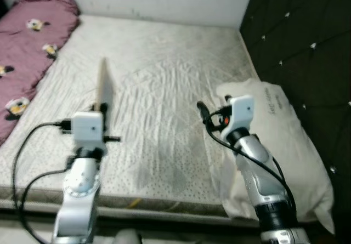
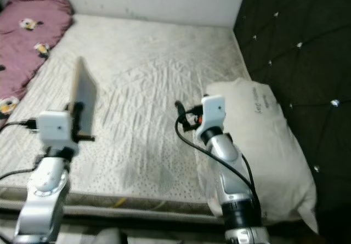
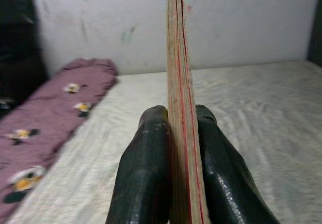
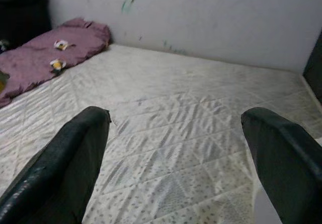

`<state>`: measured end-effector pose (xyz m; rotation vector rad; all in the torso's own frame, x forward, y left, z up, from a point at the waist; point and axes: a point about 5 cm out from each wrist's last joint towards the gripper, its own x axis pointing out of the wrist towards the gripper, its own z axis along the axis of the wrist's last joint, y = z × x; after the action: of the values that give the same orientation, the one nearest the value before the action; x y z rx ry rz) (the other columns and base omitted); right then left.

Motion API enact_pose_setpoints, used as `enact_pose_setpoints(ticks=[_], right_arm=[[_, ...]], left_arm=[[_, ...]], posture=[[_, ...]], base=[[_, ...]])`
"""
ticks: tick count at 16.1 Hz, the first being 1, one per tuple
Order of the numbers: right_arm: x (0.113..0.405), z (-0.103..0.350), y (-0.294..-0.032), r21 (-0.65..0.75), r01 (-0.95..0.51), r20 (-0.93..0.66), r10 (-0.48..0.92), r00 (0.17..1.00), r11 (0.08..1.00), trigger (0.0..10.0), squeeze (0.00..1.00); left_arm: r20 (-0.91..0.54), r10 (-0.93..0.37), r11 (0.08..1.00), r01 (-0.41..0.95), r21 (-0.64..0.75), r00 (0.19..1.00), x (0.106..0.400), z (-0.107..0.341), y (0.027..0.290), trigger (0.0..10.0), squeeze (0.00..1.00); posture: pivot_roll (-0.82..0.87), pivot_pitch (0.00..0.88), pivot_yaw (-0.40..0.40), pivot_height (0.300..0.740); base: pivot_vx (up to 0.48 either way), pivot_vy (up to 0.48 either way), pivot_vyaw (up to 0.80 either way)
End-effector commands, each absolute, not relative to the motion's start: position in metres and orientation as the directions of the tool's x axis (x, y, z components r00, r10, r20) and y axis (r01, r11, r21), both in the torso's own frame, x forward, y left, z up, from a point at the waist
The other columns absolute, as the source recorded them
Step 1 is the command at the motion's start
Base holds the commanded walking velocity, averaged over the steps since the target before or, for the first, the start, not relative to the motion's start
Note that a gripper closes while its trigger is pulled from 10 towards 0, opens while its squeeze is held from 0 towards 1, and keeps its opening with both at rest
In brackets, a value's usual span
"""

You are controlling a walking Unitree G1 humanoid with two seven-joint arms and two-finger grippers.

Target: Clean up the room

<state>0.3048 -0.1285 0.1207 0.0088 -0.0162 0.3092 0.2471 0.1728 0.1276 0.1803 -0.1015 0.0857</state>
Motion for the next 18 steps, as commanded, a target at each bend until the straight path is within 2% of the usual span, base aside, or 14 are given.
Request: enact_pose_setpoints(ticks=[1,6,15,18], right_arm=[[0.3044,0.1206,-0.1370,0.004,-0.279,0.012,0.279,0.960,0.960,10.0,0.00],[0.3047,0.1203,-0.1372,0.005,-0.277,0.015,0.276,0.961,0.961,10.0,0.00],[0.3053,0.1196,-0.1379,0.004,-0.274,0.010,0.274,0.962,0.962,10.0,0.00],[0.3052,0.1194,-0.1383,0.003,-0.273,0.008,0.273,0.962,0.962,10.0,0.00]], left_arm=[[0.142,0.045,0.984,-0.069,0.167,0.989,0.2490,0.1352,0.1634,10.0,0.00],[0.147,0.030,0.983,-0.056,0.176,0.989,0.2495,0.1365,0.1612,10.0,0.00],[0.152,0.027,0.983,-0.053,0.173,0.988,0.2501,0.1369,0.1619,10.0,0.00],[0.155,0.029,0.988,-0.052,0.146,0.988,0.2494,0.1377,0.1617,10.0,0.00]], posture=[[-0.03,0.000,-0.021,0.740],[-0.03,0.000,-0.021,0.740],[-0.03,0.000,-0.022,0.740],[-0.03,0.000,-0.021,0.740]], base=[[0.000,0.000,-0.80],[0.000,-0.102,-0.58],[0.000,-0.331,-0.11],[0.000,0.000,0.00]])
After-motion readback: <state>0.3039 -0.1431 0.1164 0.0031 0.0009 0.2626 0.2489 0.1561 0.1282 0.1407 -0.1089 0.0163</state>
